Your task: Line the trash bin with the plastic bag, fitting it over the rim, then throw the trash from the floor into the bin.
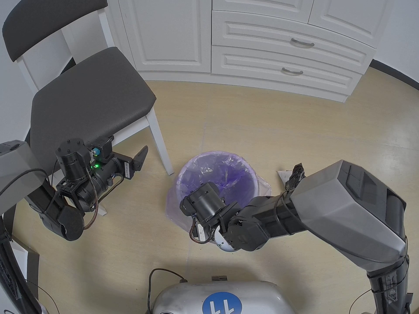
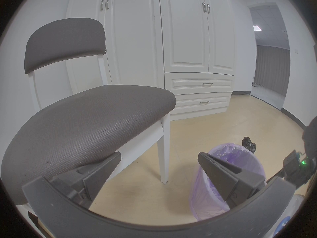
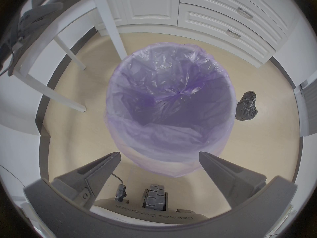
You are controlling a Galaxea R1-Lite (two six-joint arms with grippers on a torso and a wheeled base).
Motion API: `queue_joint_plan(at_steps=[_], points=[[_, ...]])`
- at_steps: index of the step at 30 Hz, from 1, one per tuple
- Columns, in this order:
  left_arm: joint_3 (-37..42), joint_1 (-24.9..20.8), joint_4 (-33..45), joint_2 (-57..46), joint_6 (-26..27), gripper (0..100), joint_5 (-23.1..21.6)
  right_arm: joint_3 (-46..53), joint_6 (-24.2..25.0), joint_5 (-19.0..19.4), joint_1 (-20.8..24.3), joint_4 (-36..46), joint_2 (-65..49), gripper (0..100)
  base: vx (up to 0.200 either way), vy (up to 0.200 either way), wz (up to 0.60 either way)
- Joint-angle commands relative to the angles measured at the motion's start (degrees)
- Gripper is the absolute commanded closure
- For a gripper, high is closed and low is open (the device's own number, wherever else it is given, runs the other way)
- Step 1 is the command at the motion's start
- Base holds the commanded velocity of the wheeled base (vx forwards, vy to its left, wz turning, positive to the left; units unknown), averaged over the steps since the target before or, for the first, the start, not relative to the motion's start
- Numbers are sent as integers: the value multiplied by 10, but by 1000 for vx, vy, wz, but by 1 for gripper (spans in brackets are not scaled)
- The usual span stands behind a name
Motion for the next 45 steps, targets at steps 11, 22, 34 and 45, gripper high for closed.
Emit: queue_joint_plan(at_steps=[11, 22, 34, 45], points=[[3, 3, -10, -1, 1, 0, 0, 27, 5, 6, 23, -1, 3, 0, 0, 0, 0], [0, 4, -10, 5, 1, 0, 0, 14, 21, 7, 5, -69, 68, 0, 0, 0, 0], [-7, 4, -10, 12, 0, 0, -1, 3, 25, 6, -19, -141, 127, 0, 0, 0, 0], [-6, 4, -12, 12, 0, 0, -1, 17, 20, 1, -20, -143, 120, 0, 0, 0, 0]])
